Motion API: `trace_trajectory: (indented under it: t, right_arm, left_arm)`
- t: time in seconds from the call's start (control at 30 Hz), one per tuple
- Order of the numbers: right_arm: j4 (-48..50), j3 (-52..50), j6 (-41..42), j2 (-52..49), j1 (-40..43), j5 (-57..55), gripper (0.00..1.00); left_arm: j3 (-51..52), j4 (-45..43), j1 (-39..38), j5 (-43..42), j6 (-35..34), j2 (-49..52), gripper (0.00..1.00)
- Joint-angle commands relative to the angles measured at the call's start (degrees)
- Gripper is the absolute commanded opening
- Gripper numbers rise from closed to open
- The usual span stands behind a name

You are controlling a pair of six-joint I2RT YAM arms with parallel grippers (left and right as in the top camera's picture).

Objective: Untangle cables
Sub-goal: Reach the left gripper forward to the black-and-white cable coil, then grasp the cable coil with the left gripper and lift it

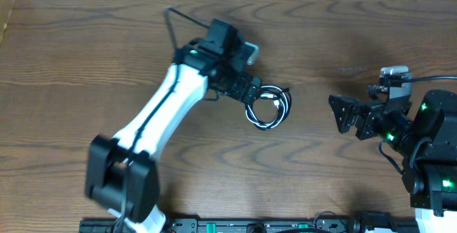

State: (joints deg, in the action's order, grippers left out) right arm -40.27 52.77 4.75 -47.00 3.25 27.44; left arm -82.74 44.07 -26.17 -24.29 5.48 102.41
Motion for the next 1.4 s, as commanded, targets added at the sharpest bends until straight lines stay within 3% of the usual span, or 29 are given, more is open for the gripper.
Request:
trace_trajectory:
  t: [0.0,0.13,0.3,0.5,0.9,1.37]
  right_arm:
    - [-1.4,1.1,-0.6,-0.1,-0.2,1.2,0.96]
    - [-2.4,1.1,-0.6,-0.2,-0.2,1.2,0.87]
    - [-3.2,1.0,-0.5,-0.2,-0.2,1.2,0.84]
    - [-5.0,1.0,-0.6,-0.3,-0.2,1.2,0.82]
    - [-6.0,1.0,-0.6,-0.3,-0.2,1.2,0.82]
    - [-6.3,1.0,-0.5,-0.3,-0.2,1.2,0.83]
  left_arm:
    - [-1.6,-2.3,-1.7,-0.4,6.3,4.4,0.85]
    - [-1.6,-7.0,-3.1,-0.5,9.2,9.6,0.77]
    - [-1.6,-12.6,-4.8,-0.5,10.9,14.6,0.75]
    - [-1.6,-17.6,-5.3,-0.3,11.7,17.8,0.59]
    - [-0.8,-19.2,-5.3,7.1,11.9,18.2,0.58]
    - [0.0,-21.6,-5.3,9.4,11.8,19.9,0.57]
